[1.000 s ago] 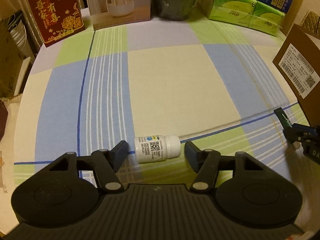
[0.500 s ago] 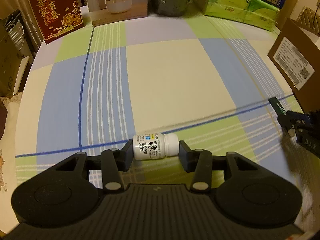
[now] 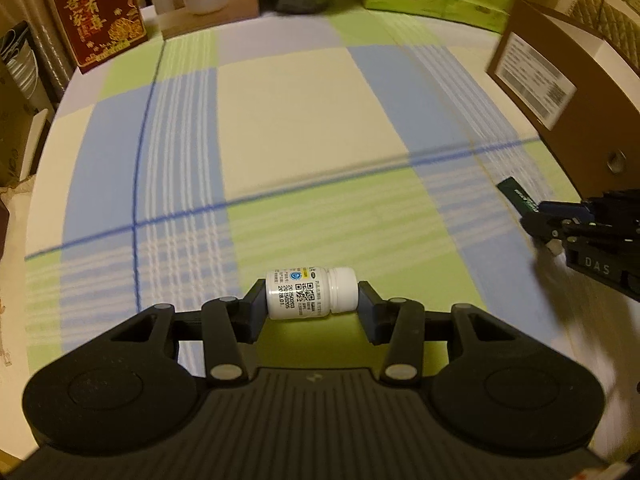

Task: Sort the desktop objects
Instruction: 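Lift the pill bottle and lip gel and carry both over the cardboard box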

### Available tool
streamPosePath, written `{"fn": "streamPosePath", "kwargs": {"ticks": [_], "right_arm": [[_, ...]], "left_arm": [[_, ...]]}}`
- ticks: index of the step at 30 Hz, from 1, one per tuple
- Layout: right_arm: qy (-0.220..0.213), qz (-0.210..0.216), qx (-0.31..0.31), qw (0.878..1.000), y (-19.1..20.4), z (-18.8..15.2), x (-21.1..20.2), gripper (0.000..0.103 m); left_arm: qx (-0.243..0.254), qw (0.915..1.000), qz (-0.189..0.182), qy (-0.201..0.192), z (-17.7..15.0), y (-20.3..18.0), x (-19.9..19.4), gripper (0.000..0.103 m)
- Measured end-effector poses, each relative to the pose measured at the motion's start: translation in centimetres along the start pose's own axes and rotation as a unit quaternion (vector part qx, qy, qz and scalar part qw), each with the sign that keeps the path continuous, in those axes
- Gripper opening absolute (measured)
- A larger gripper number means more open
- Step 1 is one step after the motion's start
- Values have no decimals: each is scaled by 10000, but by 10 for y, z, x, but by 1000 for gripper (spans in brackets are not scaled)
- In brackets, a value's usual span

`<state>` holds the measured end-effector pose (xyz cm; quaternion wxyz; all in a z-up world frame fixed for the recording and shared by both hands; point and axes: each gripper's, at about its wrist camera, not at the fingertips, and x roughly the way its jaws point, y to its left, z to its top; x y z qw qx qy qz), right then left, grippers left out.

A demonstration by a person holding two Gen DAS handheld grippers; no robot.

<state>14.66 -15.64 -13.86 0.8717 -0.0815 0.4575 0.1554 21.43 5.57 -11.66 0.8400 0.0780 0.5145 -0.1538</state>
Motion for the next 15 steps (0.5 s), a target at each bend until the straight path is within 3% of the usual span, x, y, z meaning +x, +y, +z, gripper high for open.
{"fn": "streamPosePath", "kwargs": {"ticks": [9, 15], "right_arm": [[-21, 185, -199, 9996, 0, -36, -25, 15], [-150, 265, -272, 9992, -2, -35, -23, 15]], "left_arm": [[-15, 9999, -123, 83, -30, -28, -14, 41], [-56, 9999, -65, 71, -34, -42, -20, 41]]}}
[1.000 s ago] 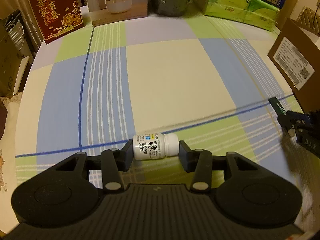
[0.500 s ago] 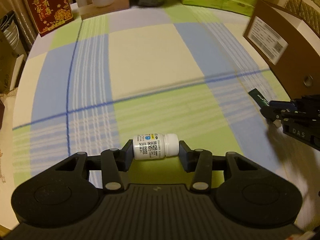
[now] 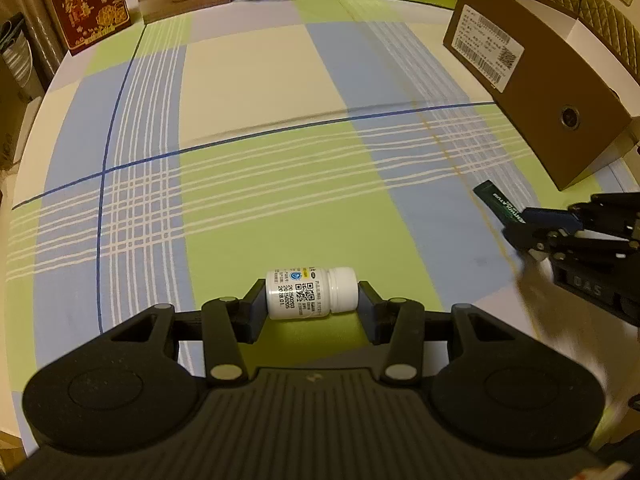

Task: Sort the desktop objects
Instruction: 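Lift the pill bottle and lip gel and carry both over the cardboard box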

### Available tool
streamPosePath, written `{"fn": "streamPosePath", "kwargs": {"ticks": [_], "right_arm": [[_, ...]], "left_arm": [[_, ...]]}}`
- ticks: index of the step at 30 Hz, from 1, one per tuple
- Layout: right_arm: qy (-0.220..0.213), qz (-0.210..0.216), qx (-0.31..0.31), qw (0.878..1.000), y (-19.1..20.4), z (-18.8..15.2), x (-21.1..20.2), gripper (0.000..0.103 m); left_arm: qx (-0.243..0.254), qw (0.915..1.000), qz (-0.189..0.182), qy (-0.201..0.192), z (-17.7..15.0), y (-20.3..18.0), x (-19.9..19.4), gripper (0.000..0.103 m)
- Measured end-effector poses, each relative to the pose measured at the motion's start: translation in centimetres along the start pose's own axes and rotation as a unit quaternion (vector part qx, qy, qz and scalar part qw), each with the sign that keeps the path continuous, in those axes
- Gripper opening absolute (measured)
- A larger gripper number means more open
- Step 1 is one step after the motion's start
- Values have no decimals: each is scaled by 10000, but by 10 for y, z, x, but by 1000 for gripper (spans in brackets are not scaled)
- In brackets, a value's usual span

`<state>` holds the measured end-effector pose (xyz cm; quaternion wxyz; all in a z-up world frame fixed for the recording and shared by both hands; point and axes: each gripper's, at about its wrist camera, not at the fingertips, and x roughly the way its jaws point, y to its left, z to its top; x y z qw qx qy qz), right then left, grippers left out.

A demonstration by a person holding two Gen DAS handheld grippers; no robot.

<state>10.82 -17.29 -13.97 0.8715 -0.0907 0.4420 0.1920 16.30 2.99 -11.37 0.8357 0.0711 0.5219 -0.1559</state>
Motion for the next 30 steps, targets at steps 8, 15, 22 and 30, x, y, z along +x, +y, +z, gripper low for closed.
{"fn": "streamPosePath", "kwargs": {"ticks": [8, 15, 22, 30], "right_arm": [[104, 453, 23, 9989, -14, 0, -15, 14], [-272, 834, 180, 9960, -38, 11, -60, 14], [-620, 931, 228, 9935, -72, 15, -106, 14], [-811, 716, 438, 9932, -125, 10, -143, 14]], "left_arm": [[-36, 9999, 88, -111, 3, -21, -12, 41], [-6, 9993, 29, -363, 17, -49, -34, 41], [215, 9967, -81, -777, 41, -92, -62, 41], [541, 9919, -302, -1111, 68, -153, -77, 41]]}}
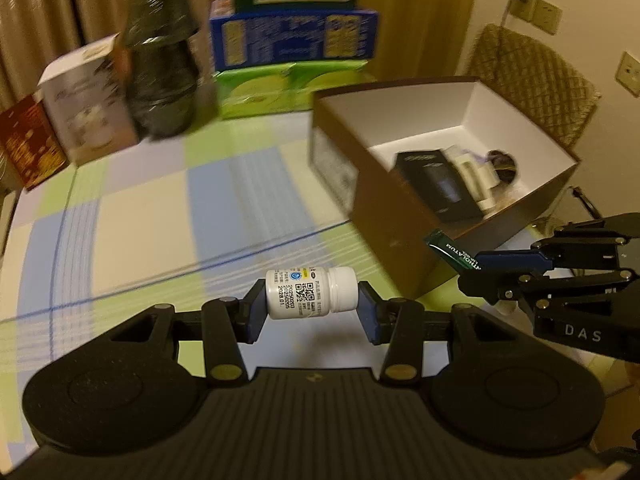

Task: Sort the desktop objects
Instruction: 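Lift the pill bottle and lip gel and carry both over the cardboard box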

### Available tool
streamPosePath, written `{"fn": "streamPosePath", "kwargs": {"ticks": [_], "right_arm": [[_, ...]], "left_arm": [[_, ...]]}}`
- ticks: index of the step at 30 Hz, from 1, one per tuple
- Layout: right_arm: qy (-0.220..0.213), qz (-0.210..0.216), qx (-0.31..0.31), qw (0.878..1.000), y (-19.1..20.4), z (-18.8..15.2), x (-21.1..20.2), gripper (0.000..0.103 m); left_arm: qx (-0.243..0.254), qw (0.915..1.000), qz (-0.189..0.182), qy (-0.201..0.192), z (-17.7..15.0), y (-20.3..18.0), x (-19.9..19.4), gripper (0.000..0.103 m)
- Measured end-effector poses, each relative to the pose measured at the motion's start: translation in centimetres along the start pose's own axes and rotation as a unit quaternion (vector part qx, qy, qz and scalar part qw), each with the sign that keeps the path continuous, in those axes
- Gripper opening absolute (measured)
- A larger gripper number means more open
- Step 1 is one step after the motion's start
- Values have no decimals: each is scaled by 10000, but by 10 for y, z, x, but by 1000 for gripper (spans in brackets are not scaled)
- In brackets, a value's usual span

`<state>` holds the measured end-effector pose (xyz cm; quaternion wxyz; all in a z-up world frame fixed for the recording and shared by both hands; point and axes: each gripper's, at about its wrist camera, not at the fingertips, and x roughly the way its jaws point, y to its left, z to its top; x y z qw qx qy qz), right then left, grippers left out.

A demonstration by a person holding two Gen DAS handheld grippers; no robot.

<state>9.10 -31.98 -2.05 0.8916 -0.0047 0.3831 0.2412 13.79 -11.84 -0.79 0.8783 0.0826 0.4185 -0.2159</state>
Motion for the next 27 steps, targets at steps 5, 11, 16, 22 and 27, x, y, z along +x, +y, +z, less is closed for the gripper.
{"fn": "streamPosePath", "kwargs": {"ticks": [5, 11, 16, 22, 27], "right_arm": [[-145, -167, 117, 9997, -33, 4, -20, 14], [-265, -307, 227, 9989, -67, 7, -38, 14], [-352, -396, 325, 9981, -94, 17, -44, 14], [-413, -533, 487, 9965, -135, 37, -39, 14], [-338, -685, 692, 9947, -174, 54, -21, 14]], "left_arm": [[196, 9996, -146, -102, 17, -35, 9, 41], [394, 9985, -306, -207, 36, -71, 21, 41], [509, 9974, -424, -285, 55, -96, 32, 41], [638, 9957, -589, -307, 82, -119, 54, 41], [713, 9948, -683, -238, 107, -137, 83, 41]]}}
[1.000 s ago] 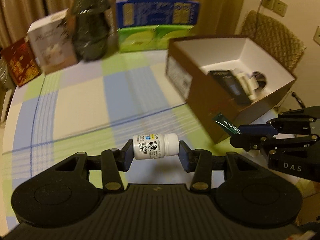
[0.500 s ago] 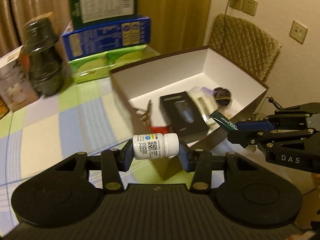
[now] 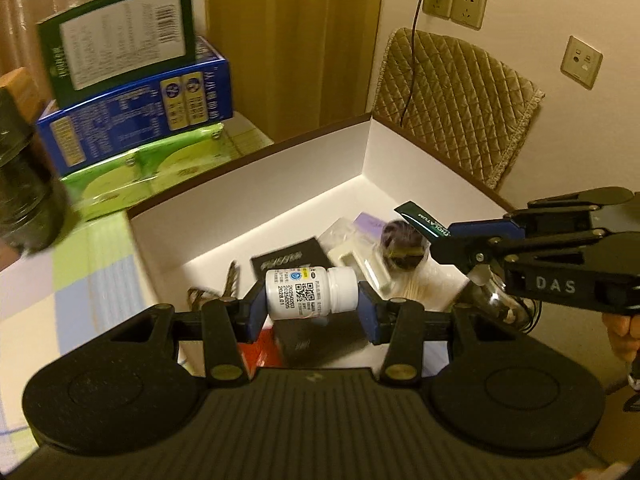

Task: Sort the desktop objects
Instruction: 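Lift the pill bottle and lip gel and carry both over the cardboard box, then open both tools to drop the pill bottle and lip gel in the box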

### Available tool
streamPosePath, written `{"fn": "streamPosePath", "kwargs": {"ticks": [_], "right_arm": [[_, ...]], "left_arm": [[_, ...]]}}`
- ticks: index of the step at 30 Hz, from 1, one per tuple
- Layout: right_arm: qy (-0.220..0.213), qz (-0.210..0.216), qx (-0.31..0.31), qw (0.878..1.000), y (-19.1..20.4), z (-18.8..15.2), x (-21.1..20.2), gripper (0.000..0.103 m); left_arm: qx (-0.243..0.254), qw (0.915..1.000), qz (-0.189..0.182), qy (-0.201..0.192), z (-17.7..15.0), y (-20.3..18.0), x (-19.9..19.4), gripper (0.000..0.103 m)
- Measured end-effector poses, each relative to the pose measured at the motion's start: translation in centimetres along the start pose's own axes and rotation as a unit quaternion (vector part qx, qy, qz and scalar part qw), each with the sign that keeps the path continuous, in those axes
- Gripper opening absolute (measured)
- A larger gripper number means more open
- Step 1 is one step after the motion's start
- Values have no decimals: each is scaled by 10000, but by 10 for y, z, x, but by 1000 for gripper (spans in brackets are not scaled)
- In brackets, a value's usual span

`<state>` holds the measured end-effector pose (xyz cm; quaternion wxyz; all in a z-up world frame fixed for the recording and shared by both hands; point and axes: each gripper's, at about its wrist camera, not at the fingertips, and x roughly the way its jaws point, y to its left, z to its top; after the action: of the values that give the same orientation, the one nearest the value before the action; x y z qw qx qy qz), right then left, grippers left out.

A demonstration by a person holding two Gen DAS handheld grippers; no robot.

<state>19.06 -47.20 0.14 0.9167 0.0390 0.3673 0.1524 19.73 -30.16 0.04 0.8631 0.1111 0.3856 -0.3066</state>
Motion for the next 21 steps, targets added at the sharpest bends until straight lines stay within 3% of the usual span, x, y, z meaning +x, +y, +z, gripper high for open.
{"fn": "streamPosePath", "kwargs": {"ticks": [11, 21], "right_arm": [[192, -397, 58, 9990, -48, 32, 53, 14], [509, -609, -89, 9968, -65, 44, 92, 14]], "left_arm": [[-68, 9997, 24, 235, 52, -8, 78, 41], [-129, 9980, 205, 591, 73, -6, 140, 41]]}}
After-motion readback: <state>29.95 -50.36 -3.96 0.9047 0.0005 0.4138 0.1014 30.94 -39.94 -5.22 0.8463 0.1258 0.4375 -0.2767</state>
